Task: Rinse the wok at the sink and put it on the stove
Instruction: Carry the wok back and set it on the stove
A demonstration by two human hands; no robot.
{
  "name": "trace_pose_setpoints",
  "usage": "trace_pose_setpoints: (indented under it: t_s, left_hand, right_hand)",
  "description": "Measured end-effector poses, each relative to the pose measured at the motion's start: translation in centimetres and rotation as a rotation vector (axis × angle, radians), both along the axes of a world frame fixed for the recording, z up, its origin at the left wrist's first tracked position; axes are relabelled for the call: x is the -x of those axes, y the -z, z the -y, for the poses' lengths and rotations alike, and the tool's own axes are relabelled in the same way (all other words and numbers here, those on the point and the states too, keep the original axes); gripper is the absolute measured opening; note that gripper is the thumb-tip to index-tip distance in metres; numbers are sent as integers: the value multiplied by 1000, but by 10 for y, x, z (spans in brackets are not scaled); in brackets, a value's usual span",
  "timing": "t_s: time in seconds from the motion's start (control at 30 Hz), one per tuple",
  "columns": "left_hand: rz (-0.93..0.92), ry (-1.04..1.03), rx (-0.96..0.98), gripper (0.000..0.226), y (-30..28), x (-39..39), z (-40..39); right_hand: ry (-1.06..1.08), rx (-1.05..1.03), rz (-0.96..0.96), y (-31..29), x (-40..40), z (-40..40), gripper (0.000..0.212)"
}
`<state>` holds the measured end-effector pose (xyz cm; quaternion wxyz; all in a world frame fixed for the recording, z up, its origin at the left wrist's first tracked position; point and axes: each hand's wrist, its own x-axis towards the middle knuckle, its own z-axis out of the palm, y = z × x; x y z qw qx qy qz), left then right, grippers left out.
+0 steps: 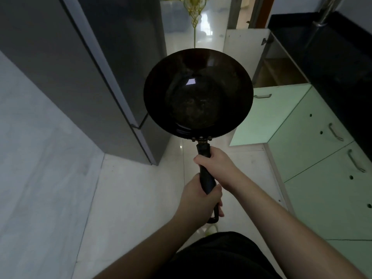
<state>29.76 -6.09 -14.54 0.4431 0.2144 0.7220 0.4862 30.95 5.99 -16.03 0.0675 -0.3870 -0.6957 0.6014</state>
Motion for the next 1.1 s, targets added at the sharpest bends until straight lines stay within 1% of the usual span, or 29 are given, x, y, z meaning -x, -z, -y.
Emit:
trace_pose_setpoints:
  t_s: [0.07,0.17,0.37,0.5,0.7,0.8,0.93,1.1]
  left_hand:
    - [-37,37,20,4,-1,12,-30]
    - [-107,81,37,6,0,30,-75]
    - [-151,151,38,11,0,61,-146]
    - [-129,160,45,9,5,93,-188]
    - [-106,196,7,9,12,166,-241]
    - [-80,214,-14,11,14,210,-267]
    - [-33,244,-39,8,11,268,-296]
    - [-20,316,-29,6,8,322,-335]
  right_hand:
    - [25,30,-6,0,7,-31,11]
    - [62,46,-31,0,19,-75,13]
    - [127,80,-62,2,41,-146,13]
    - [159,90,-64,10,70,-186,17]
    - [162,96,-59,15,140,-239,20]
    - [168,106,-65,15,182,-264,19]
    - [209,128,-64,12,235,-291,17]
    - [278,149,-67,13,282,-327,17]
